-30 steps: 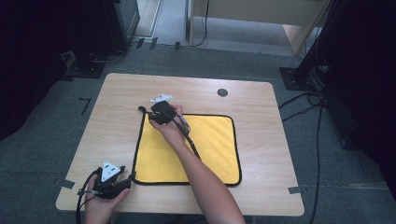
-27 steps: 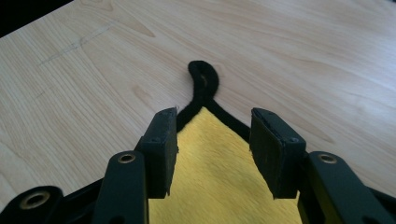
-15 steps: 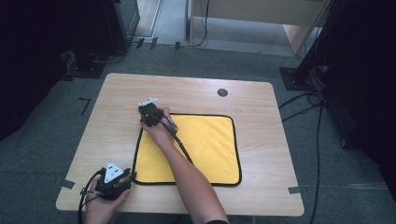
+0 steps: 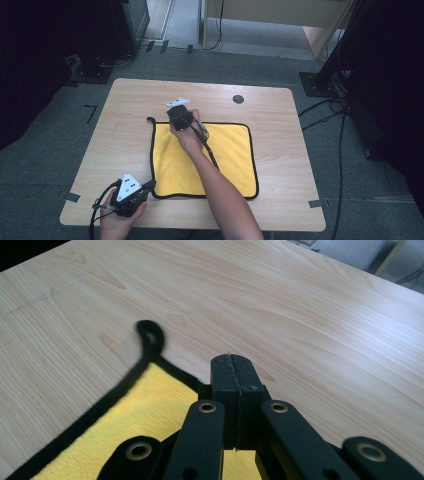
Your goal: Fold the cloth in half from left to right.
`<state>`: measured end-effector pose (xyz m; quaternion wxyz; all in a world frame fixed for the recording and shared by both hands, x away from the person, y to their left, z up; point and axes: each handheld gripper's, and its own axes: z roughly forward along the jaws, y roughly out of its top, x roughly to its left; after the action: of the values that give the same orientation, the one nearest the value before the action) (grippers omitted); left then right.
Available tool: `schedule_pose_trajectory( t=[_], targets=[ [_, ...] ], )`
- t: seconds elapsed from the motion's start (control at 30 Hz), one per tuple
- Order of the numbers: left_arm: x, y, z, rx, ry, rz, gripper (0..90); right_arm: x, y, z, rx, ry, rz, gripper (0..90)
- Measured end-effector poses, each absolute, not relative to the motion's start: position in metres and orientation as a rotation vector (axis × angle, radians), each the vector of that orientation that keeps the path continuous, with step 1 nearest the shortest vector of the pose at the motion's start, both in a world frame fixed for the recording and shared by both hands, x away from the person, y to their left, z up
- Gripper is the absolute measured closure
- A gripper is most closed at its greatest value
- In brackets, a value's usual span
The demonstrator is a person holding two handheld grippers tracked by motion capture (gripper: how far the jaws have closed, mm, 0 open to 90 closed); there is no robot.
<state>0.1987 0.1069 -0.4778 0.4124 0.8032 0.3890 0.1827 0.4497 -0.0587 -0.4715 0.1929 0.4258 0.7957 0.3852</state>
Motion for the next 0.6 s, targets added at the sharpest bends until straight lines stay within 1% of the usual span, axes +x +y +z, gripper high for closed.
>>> schedule_pose_trajectory(
  t=[0.07, 0.17, 0.23, 0.3, 0.37, 0.5, 0.6],
  targets=[
    [0.197, 0.098, -0.481, 2.039, 0.964, 0.457, 89.5, 0.45, -0.069, -0.471, 1.248, 2.257, 1.12, 88.7],
    [0.196, 0.094, -0.486, 2.062, 0.968, 0.449, 89.4, 0.449, -0.07, -0.473, 1.291, 2.277, 1.183, 77.3],
    [0.196, 0.099, -0.49, 2.053, 0.995, 0.43, 89.4, 0.449, -0.06, -0.477, 1.296, 2.298, 1.217, 71.9],
    [0.197, 0.104, -0.492, 2.04, 1.013, 0.417, 89.3, 0.447, -0.041, -0.484, 1.271, 2.326, 1.206, 65.0],
    [0.197, 0.108, -0.494, 2.033, 1.021, 0.404, 89.3, 0.446, -0.024, -0.492, 1.247, 2.346, 1.177, 60.5],
    [0.198, 0.112, -0.498, 2.032, 1.021, 0.39, 89.2, 0.45, 0.0, -0.505, 1.258, 2.351, 1.115, 54.1],
    [0.197, 0.112, -0.5, 2.031, 1.018, 0.392, 89.1, 0.453, 0.007, -0.512, 1.312, 2.305, 1.096, 53.7]
  ],
)
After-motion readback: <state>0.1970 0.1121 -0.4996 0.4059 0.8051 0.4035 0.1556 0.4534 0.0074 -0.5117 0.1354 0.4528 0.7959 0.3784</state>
